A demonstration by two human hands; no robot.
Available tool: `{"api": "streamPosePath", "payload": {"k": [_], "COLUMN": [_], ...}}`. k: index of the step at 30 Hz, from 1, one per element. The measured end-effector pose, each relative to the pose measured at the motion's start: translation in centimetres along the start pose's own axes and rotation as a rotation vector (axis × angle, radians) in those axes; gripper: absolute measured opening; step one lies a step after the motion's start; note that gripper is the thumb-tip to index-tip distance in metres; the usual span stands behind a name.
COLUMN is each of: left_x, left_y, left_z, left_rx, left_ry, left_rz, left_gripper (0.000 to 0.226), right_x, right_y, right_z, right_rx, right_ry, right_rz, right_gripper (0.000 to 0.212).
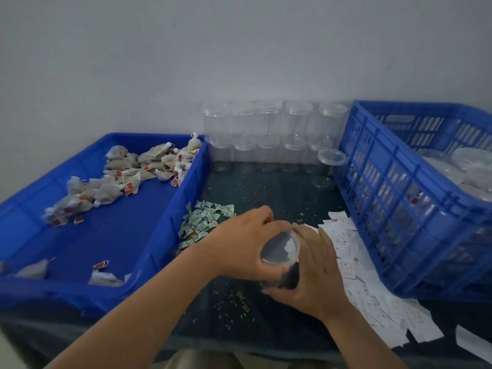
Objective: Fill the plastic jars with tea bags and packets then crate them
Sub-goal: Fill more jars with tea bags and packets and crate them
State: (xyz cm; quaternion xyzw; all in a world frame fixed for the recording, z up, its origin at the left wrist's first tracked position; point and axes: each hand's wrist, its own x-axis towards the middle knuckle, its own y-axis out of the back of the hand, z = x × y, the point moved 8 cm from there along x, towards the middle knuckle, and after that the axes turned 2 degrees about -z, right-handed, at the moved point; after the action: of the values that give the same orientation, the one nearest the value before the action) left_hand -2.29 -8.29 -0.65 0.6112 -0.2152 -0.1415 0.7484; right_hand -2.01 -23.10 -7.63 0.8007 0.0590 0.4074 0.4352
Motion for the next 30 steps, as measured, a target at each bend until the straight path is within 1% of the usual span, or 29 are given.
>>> {"api": "streamPosePath", "payload": {"k": [2, 3, 5, 6, 7, 9, 11, 12, 13, 14, 15, 16, 17, 18, 19, 20, 21, 22, 23, 24, 25, 26, 27, 29, 30], "left_x": [-1.1, -1.5, -2.3, -2.6, -2.8, -3.0, -3.1, -3.2, -3.2, -3.3, -3.5, -3.4, -3.3, -3.0, -2.8, -2.8, -3.2, -3.7, -4.4, -4.8, -5.2, -5.6, -5.9, -5.8, -5.7], "left_y": [0.9, 1.4, 1.9, 2.0, 1.9, 1.3, 0.8, 0.7, 0.4, -0.1, -0.9, -1.6, -2.0, -2.2, -2.2, -2.4, -2.8, -3.5, -4.0, -4.1, -4.0, -4.1, -4.1, -4.8, -5.2], "left_z": [0.3, 0.4, 0.6, 0.7, 0.9, 1.2, 1.5, 1.1, 0.4, -0.6, -1.6, -2.5, -3.2, -3.8, -4.1, -4.4, -4.9, -5.6, -6.3, -7.0, -7.9, -8.9, -9.7, -10.1, -9.9], "left_rx": [0.016, 0.02, 0.046, 0.057, 0.068, 0.111, 0.149, 0.136, 0.106, 0.071, 0.032, -0.009, -0.045, -0.05, -0.048, -0.103, -0.268, -0.557, -0.903, -1.186, -1.38, -1.458, -1.425, -1.24, -1.158], "left_ry": [-0.017, -0.037, -0.085, -0.103, -0.112, -0.1, -0.028, 0.071, 0.215, 0.376, 0.519, 0.619, 0.668, 0.689, 0.689, 0.685, 0.717, 0.792, 0.853, 0.876, 0.892, 0.914, 0.92, 0.877, 0.835], "left_rz": [0.076, 0.115, 0.195, 0.227, 0.247, 0.248, 0.272, 0.292, 0.287, 0.244, 0.168, 0.084, 0.016, -0.044, -0.108, -0.182, -0.243, -0.271, -0.265, -0.222, -0.146, -0.069, -0.007, 0.077, 0.114], "left_gripper": [0.075, 0.073, 0.071, 0.071, 0.071, 0.07, 0.065, 0.064, 0.067, 0.075, 0.087, 0.099, 0.106, 0.107, 0.101, 0.09, 0.08, 0.073, 0.068, 0.063, 0.057, 0.049, 0.038, 0.019, 0.016], "right_x": [0.6, 0.6, 0.4, 0.5, 0.6, 1.1, 1.2, 1.0, 0.6, 0.1, -0.2, -0.4, -0.6, -0.6, -0.6, -0.7, -0.8, -1.0, -1.1, -1.2, -1.4, -1.7, -1.9, -2.1, -2.0], "right_y": [-0.4, -1.1, -2.3, -2.5, -2.4, -1.8, -1.7, -1.6, -1.6, -1.8, -2.1, -2.3, -2.6, -2.7, -2.8, -2.8, -2.7, -2.5, -2.0, -1.4, -0.7, -0.3, 0.0, 0.1, 0.0], "right_z": [-1.2, -1.8, -3.1, -3.5, -3.5, -3.5, -3.1, -2.9, -2.6, -2.4, -2.5, -2.7, -2.8, -2.9, -2.9, -3.0, -3.1, -2.9, -2.5, -1.8, -0.9, -0.1, 0.5, 1.0, 0.9], "right_rx": [0.194, 0.346, 0.679, 0.767, 0.773, 0.671, 0.511, 0.397, 0.266, 0.156, 0.084, 0.04, 0.01, -0.015, -0.05, -0.093, -0.134, -0.163, -0.178, -0.169, -0.132, -0.073, -0.01, 0.103, 0.145], "right_ry": [-0.037, -0.087, -0.2, -0.235, -0.238, -0.17, -0.123, -0.118, -0.121, -0.123, -0.112, -0.091, -0.072, -0.057, -0.044, -0.036, -0.037, -0.059, -0.108, -0.182, -0.265, -0.343, -0.407, -0.466, -0.459], "right_rz": [-0.069, -0.109, -0.146, -0.128, -0.088, -0.036, 0.006, 0.059, 0.12, 0.169, 0.195, 0.205, 0.211, 0.216, 0.223, 0.233, 0.25, 0.279, 0.321, 0.364, 0.402, 0.429, 0.443, 0.43, 0.412], "right_gripper": [0.104, 0.098, 0.094, 0.093, 0.089, 0.073, 0.058, 0.06, 0.067, 0.075, 0.078, 0.078, 0.077, 0.077, 0.077, 0.077, 0.077, 0.075, 0.071, 0.07, 0.073, 0.08, 0.087, 0.098, 0.101]}}
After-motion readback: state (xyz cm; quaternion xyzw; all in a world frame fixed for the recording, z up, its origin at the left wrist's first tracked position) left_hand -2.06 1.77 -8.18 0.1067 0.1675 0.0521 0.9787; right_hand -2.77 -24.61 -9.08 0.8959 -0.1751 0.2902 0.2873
